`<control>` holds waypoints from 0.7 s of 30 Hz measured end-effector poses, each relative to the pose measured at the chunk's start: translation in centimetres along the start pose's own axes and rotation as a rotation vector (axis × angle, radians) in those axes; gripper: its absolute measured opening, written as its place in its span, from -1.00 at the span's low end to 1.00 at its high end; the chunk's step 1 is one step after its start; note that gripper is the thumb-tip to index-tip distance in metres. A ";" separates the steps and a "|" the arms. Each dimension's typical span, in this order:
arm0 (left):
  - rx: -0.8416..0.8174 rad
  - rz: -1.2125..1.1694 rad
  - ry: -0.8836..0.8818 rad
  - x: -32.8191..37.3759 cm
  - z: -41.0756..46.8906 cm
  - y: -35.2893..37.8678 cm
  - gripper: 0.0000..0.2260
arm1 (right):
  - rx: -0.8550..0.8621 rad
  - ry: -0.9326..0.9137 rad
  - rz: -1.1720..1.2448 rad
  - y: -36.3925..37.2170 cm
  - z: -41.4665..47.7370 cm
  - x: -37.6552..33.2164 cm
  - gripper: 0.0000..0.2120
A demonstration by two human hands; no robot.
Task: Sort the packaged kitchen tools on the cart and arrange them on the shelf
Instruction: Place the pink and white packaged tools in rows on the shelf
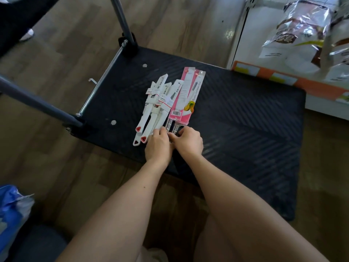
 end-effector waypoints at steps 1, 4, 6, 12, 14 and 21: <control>0.001 -0.015 0.001 -0.1 0.1 0.0 -0.60 | -0.008 0.002 0.007 0.3 0.0 -0.1 -0.68; -0.013 -0.077 -0.010 -0.5 0.5 -0.1 -0.69 | -0.028 0.023 0.040 0.9 0.6 -0.2 -0.68; -0.032 -0.105 -0.014 -0.6 0.8 -0.2 -0.69 | -0.059 0.056 0.071 0.9 1.2 0.0 -0.70; -0.121 -0.210 -0.019 -0.6 1.1 -0.1 -0.72 | -0.126 0.159 0.216 0.4 1.8 0.8 -0.79; -0.139 -0.278 -0.027 -0.4 1.0 0.2 -0.78 | -0.077 0.138 0.219 -0.6 1.9 0.9 -0.83; -0.172 -0.324 -0.043 0.3 0.9 0.3 -0.83 | -0.090 0.106 0.214 -0.8 2.3 1.6 -0.74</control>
Point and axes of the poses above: each hand's wrist, its own z-axis towards the middle knuckle, its own y-axis out of the palm, x = y × z, the point moved 8 cm from there along z, towards the middle knuckle, and after that the axes turned 2 degrees about z, right-handed, at the moved point
